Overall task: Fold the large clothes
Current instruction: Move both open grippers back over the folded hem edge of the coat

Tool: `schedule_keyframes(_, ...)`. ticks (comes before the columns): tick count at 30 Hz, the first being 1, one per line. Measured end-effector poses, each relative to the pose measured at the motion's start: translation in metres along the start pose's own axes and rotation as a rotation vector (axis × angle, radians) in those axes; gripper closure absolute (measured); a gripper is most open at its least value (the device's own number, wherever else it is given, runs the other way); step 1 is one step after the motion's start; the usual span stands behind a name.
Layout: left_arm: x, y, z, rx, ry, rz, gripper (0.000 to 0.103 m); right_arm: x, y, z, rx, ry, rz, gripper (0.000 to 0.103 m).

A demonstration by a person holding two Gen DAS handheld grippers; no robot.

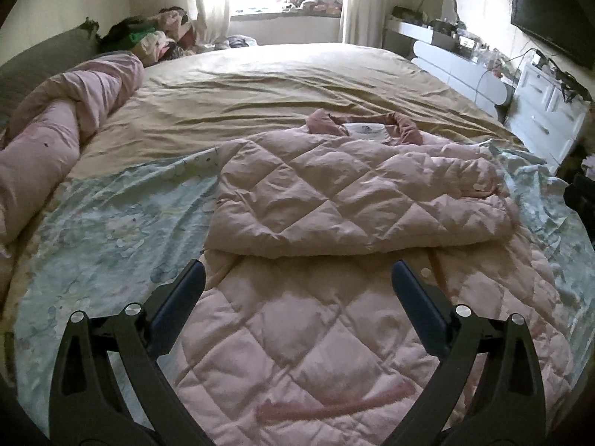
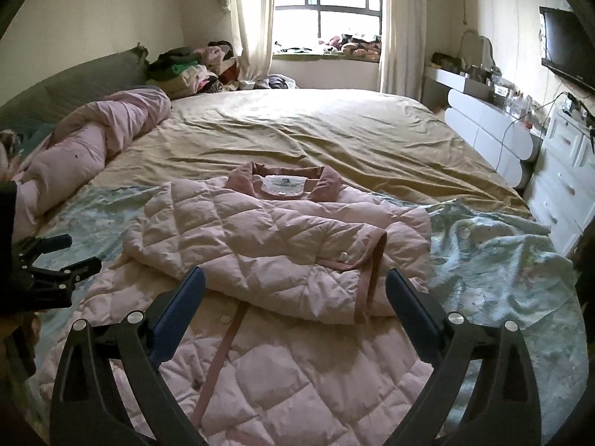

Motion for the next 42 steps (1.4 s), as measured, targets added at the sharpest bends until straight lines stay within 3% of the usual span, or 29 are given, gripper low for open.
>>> schedule_keyframes(13,0.059,0.013,-0.002,0.01,0.008,0.079,0.009,0.037,0.018,-0.022,0.067,-0.003,0.037,0.006)
schedule_keyframes(19,0.079,0.022,-0.004,0.019,0.007,0.102,0.009,0.041,0.03,-0.031,0.055,-0.049,0.011,0.004)
schedule_keyframes(42,0.103,0.073,-0.003,-0.004,-0.015,0.089,0.009,0.074,0.085,-0.034,0.019,-0.056,-0.003,0.004)
Point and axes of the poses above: each gripper's, at about its wrist camera, not at the fingertips, and x roughly against the way its jaws point, z to its right, y to its underside, the point moved 5 cm from there along -x, roughly the way its jaws point, and after that the axes turned 14 degrees about -y, right-handed, at the moved point
